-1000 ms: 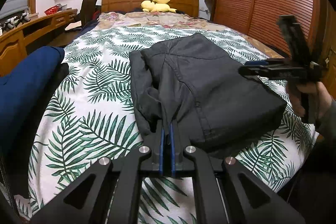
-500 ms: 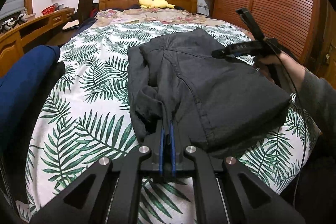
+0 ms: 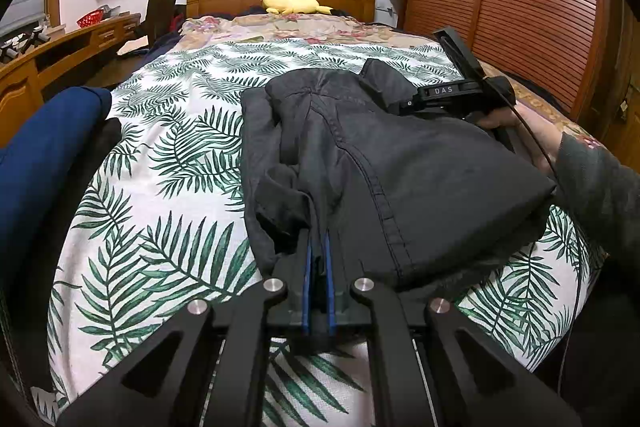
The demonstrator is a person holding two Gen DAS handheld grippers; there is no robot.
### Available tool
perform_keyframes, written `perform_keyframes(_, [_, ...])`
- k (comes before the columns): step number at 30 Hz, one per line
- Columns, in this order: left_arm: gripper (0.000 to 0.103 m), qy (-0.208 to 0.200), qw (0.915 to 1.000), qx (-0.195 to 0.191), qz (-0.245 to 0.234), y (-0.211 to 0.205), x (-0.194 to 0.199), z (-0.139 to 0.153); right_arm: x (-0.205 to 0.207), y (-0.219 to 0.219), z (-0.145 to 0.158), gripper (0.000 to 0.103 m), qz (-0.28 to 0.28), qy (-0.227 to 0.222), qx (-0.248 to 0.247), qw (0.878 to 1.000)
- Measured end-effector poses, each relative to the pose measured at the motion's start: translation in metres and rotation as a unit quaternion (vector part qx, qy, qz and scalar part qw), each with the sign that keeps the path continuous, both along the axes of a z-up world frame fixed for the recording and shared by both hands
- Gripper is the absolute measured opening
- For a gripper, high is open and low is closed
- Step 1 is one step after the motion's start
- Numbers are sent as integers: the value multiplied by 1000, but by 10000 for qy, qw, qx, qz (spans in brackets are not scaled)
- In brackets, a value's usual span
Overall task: Fold large clothes
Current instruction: 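Grasp the jacket bundle with the right tool while the left tool holds its edge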
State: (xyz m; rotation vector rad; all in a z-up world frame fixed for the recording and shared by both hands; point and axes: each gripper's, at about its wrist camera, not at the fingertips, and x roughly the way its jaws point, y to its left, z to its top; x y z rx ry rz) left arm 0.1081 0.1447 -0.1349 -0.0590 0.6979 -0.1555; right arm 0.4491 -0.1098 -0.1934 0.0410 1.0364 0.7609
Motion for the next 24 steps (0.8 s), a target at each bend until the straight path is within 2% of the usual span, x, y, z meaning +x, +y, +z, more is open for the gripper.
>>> perform_keyframes(5, [10, -65, 9998, 24, 162, 1, -7, 8, -3, 1, 1, 69, 61, -83, -25, 9999])
perform_keyframes(8, [13, -145, 9995, 77, 253, 0, -21, 13, -4, 2, 0, 68, 37, -116, -56, 9999])
perform_keyframes(14, [22, 4, 9987, 69, 512, 1, -40, 7, -7, 2, -1, 68, 57, -209, -93, 9997])
perform_keyframes(24, [31, 249, 9964, 66, 809, -6, -40, 1, -11, -2, -3, 68, 58, -269, -12, 9996])
